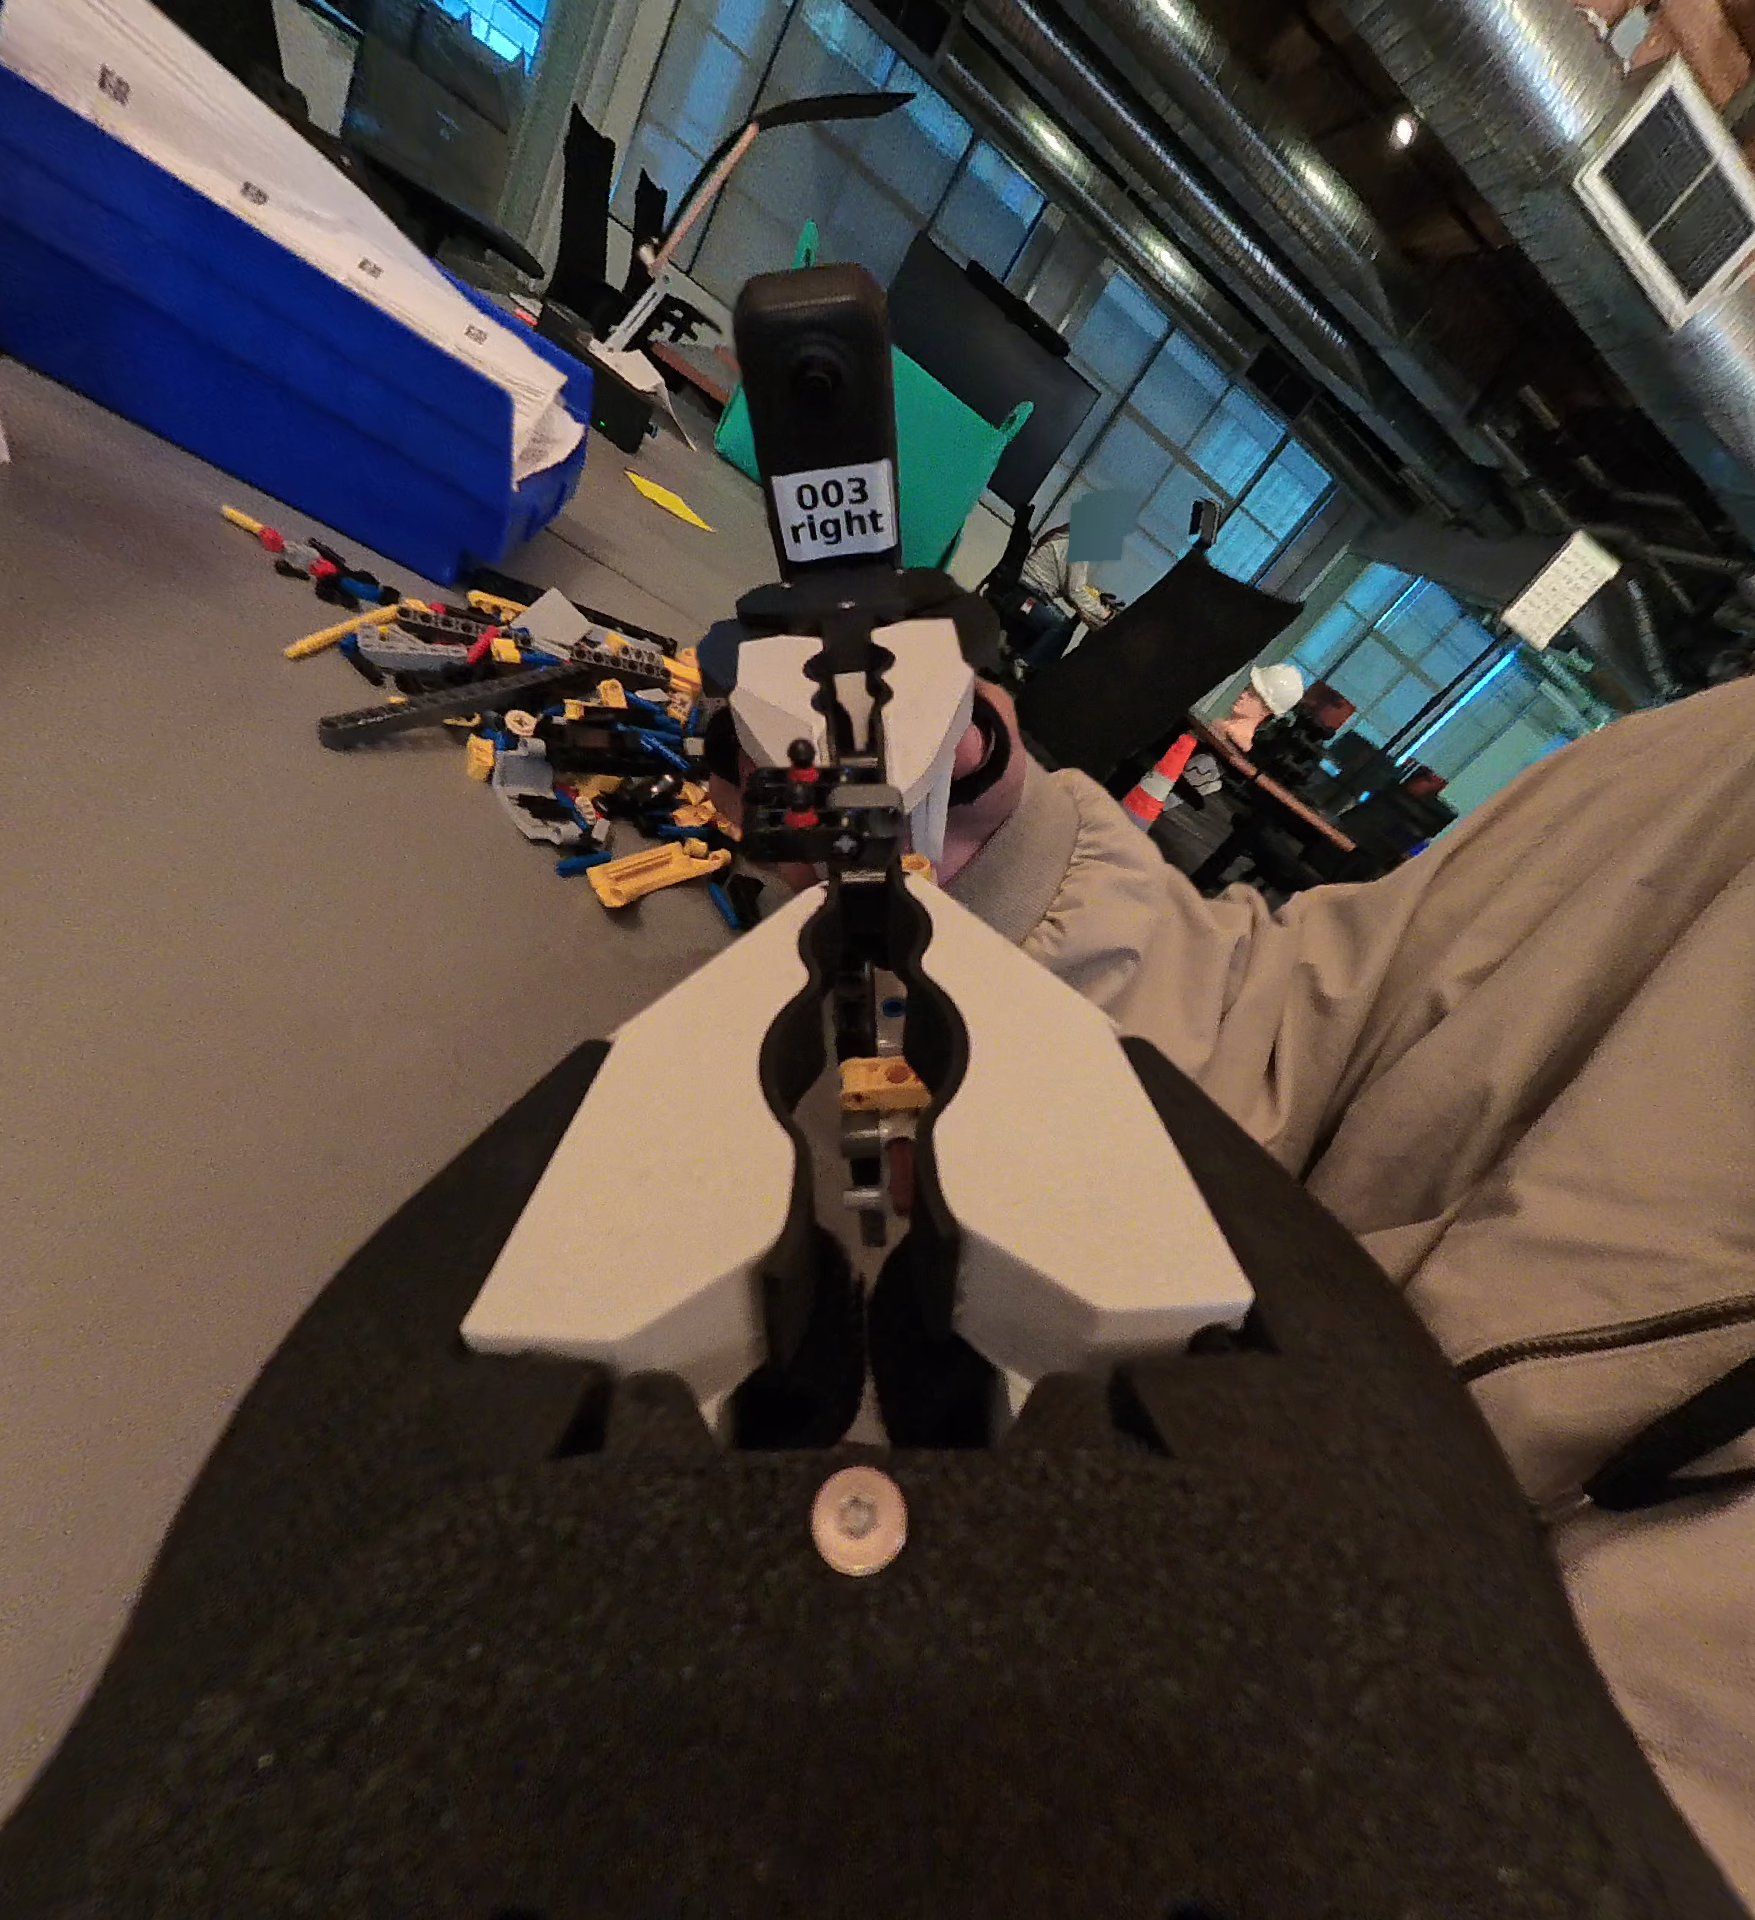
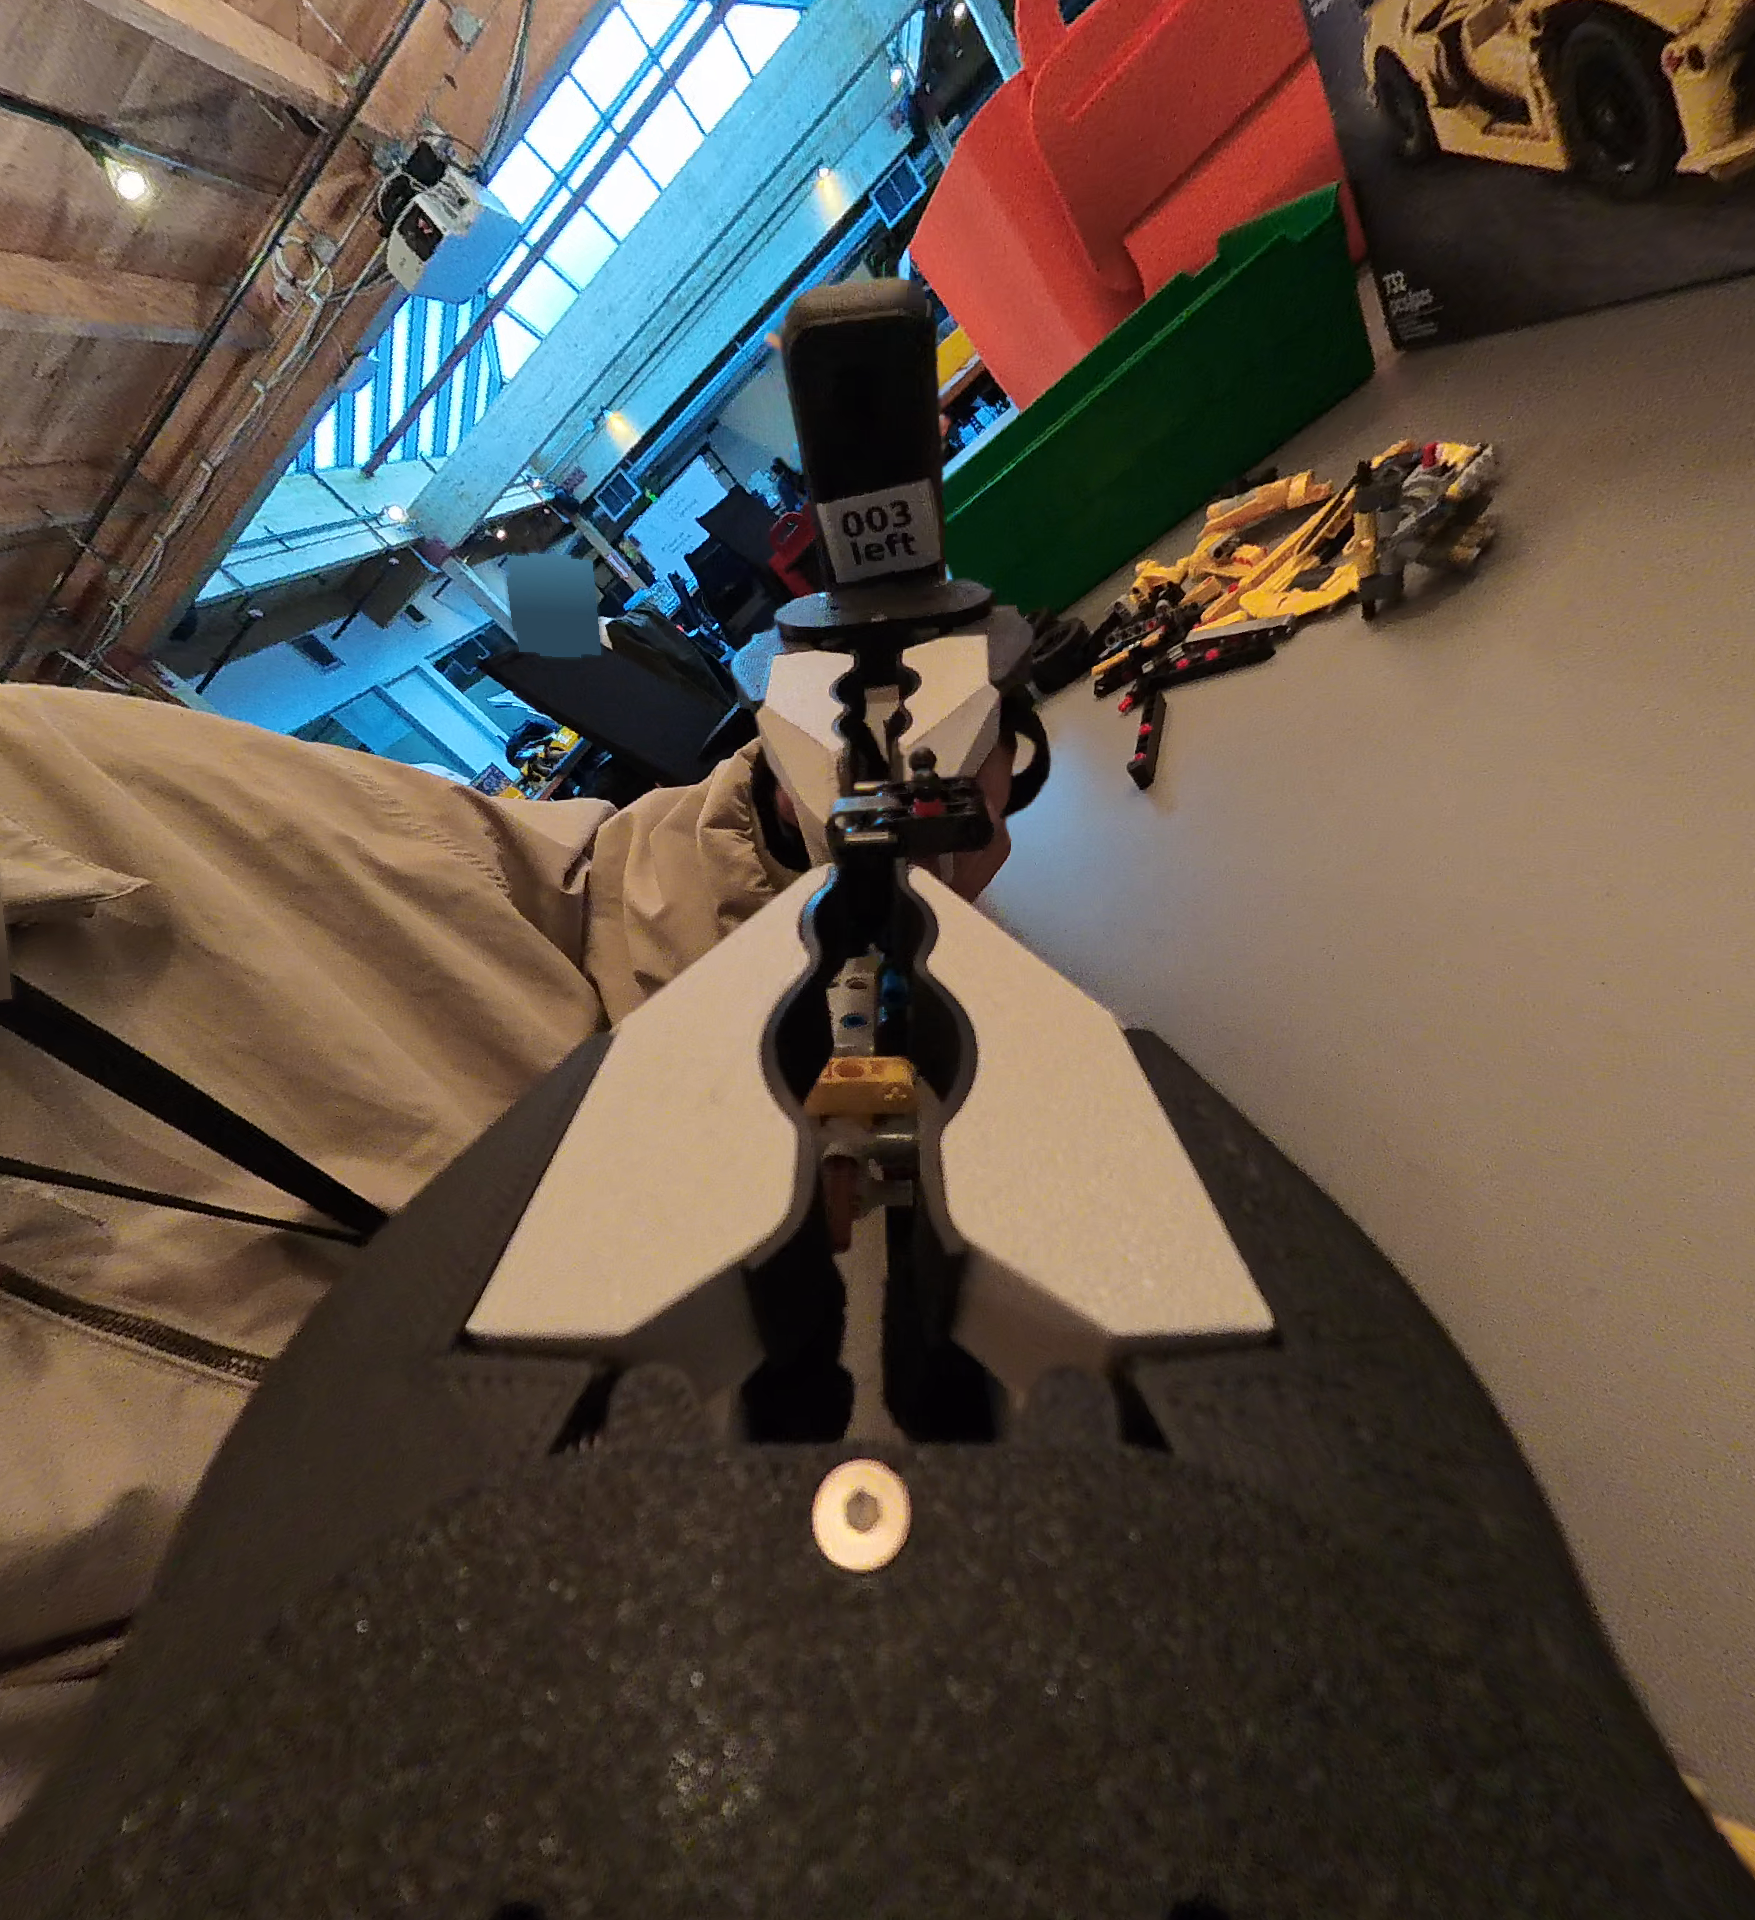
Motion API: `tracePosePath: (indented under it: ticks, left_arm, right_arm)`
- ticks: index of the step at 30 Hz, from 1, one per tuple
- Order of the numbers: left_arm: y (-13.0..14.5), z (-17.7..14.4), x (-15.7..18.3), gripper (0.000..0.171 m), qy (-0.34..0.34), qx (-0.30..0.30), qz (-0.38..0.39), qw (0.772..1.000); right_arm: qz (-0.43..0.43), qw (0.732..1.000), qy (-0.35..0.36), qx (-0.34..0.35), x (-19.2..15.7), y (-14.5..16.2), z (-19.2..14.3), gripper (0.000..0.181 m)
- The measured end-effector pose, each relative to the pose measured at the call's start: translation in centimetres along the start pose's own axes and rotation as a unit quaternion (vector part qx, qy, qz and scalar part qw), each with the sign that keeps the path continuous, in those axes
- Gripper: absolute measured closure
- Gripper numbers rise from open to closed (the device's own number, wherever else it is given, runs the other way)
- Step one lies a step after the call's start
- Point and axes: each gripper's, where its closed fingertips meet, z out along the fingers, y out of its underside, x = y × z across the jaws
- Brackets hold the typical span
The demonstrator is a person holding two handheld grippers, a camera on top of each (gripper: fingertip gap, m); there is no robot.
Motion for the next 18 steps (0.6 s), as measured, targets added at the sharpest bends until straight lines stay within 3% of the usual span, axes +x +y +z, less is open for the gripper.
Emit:
tracePosePath:
  ticks: [6, 9, 12, 18]
  left_arm:
    - [0.4, 0.1, -0.7, 0.165, 0.011, 0.004, -0.045, 0.999]
    - [0.3, -0.4, -1.2, 0.165, 0.004, 0.005, -0.044, 0.999]
    - [-0.2, -0.8, -1.2, 0.164, 0.006, 0.016, -0.046, 0.999]
    - [0.1, -0.4, -0.9, 0.164, 0.009, 0.012, -0.045, 0.999]
  right_arm:
    - [0.035, 0.999, -0.001, 0.004, 0.6, 0.1, 0.1, 0.175]
    - [0.025, 0.999, 0.008, 0.037, 0.9, -1.1, -1.3, 0.162]
    - [-0.012, 0.999, 0.043, 0.01, 1.6, -0.4, -2.2, 0.163]
    - [-0.012, 0.999, 0.027, -0.03, 1.5, 1.3, -1.1, 0.17]
